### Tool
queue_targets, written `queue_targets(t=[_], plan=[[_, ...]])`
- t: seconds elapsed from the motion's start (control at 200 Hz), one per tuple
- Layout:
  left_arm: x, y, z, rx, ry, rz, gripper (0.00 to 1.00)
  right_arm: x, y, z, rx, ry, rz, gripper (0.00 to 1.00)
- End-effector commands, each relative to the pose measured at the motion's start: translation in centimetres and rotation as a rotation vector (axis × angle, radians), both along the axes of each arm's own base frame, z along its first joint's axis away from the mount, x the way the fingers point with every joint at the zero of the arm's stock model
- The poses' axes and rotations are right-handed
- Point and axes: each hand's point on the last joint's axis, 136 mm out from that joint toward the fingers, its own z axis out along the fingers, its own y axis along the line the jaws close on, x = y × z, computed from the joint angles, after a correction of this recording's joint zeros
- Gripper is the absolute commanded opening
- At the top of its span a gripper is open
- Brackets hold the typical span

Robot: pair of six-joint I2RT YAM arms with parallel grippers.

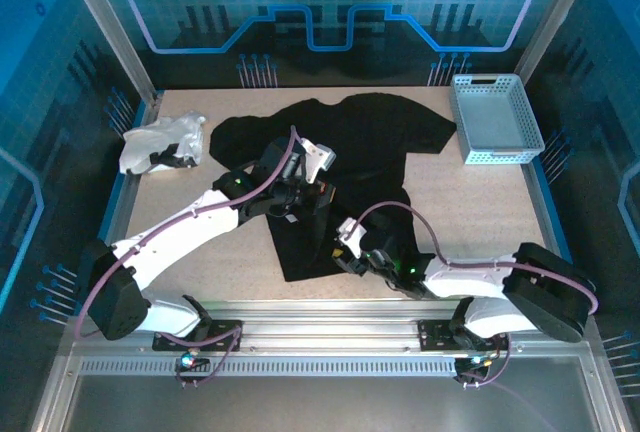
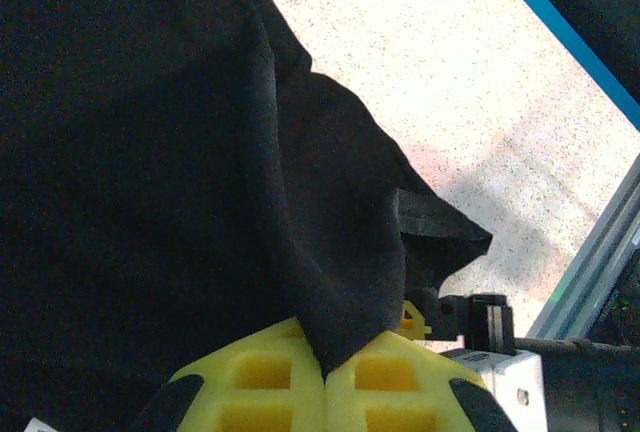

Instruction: Fold the inside-out t-shirt

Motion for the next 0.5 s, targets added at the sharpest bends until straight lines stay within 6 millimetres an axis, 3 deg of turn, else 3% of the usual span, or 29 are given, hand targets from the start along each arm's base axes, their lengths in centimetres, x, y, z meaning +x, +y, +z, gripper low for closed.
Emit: queue_targets(t=[0.0,0.215,0.495], plan=[[0.0,-0.2,1.9,-0.030,-0.016,-0.011,0.00,1.6,1.7,2.0,0.035,-0.099,0.019,0.58],[-0.5,0.1,2.9,-0.039,-0.022,-0.020,0.00,4.2,1.0,1.6,0.022,-0.161,-0.083,0.54],[-1.6,0.2,5.3,-0.077,-0.041,-0.051,0.00,8.9,0.9,-0.5,-0.086,-0.198,-0.182,0.50]])
